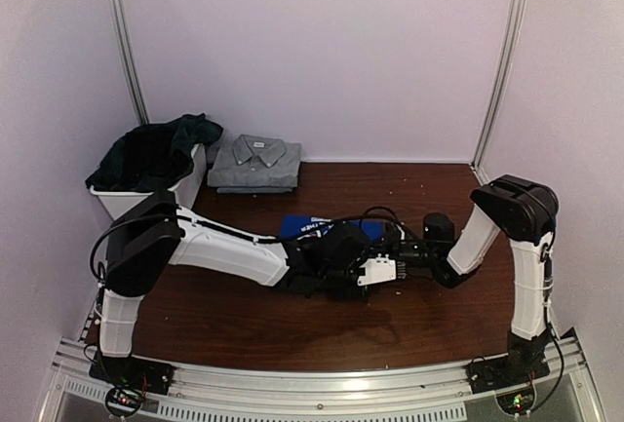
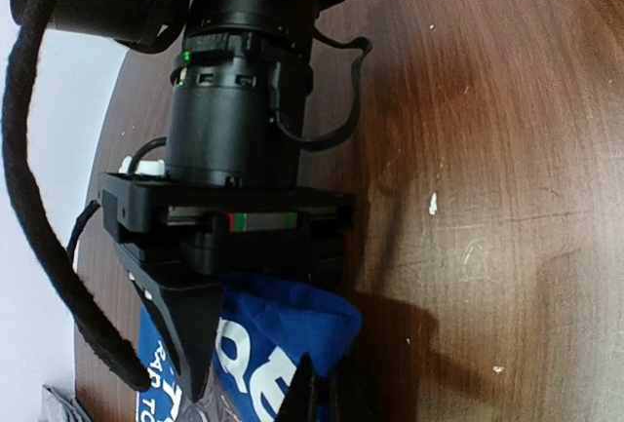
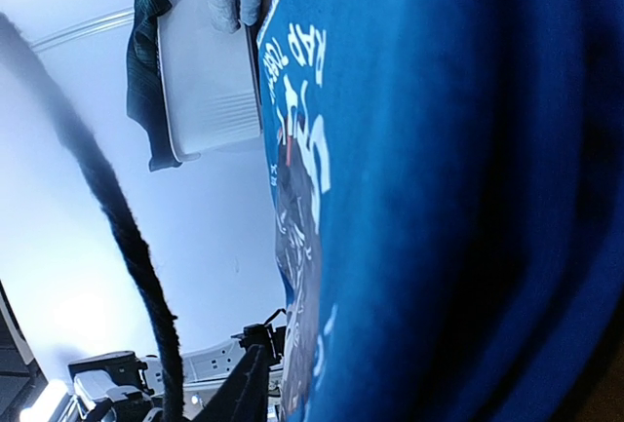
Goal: Fold and stack the mixed laundry pile
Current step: Pass from the left arm to the right
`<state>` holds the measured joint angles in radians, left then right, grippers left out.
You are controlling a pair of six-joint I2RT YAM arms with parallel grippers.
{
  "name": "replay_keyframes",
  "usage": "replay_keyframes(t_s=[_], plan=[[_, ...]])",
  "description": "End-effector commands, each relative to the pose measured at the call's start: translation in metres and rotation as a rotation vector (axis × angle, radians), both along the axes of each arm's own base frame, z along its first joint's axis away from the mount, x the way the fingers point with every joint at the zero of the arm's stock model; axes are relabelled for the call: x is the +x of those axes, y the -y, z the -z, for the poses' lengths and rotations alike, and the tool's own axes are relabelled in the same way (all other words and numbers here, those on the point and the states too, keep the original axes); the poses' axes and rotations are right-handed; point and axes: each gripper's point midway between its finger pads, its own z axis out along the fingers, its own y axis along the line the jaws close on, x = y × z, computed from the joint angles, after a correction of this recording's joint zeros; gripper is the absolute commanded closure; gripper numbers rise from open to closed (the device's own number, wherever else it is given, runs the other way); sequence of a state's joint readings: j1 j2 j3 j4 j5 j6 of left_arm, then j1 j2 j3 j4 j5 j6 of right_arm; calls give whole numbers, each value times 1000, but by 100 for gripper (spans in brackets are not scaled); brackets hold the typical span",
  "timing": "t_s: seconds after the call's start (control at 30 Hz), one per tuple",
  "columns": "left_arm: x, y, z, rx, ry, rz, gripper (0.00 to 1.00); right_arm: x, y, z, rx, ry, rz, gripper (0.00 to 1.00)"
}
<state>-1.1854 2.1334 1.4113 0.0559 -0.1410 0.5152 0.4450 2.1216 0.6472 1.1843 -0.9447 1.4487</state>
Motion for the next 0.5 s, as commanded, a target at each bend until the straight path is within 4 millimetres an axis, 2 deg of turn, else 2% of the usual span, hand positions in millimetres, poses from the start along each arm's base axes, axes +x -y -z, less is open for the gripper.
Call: replay_keyframes(t_s=[0.0, 0.07, 0.13, 0.2, 0.27, 0.33, 0.47], plan=[[-2, 6, -34, -86, 34, 30, 100, 3, -5, 5, 17, -22, 4, 64], [-2, 5, -36, -90, 38, 27, 100, 4, -6, 7, 19, -28, 2, 71], [0, 2, -37, -90, 43, 4, 100, 2, -5, 9, 17, -34, 0, 84], [9, -5, -42, -83, 26, -70, 89, -1, -3, 10, 11, -36, -2, 98], [14, -14, -48, -86, -41, -108, 67, -4, 3, 9, -7, -28, 2, 100], [18, -29, -60, -135, -133, -136, 53, -8, 11, 10, -41, -20, 5, 100], [28, -62, -96, -289, -201, -217, 44, -17, 29, 13, -156, 3, 2, 100]])
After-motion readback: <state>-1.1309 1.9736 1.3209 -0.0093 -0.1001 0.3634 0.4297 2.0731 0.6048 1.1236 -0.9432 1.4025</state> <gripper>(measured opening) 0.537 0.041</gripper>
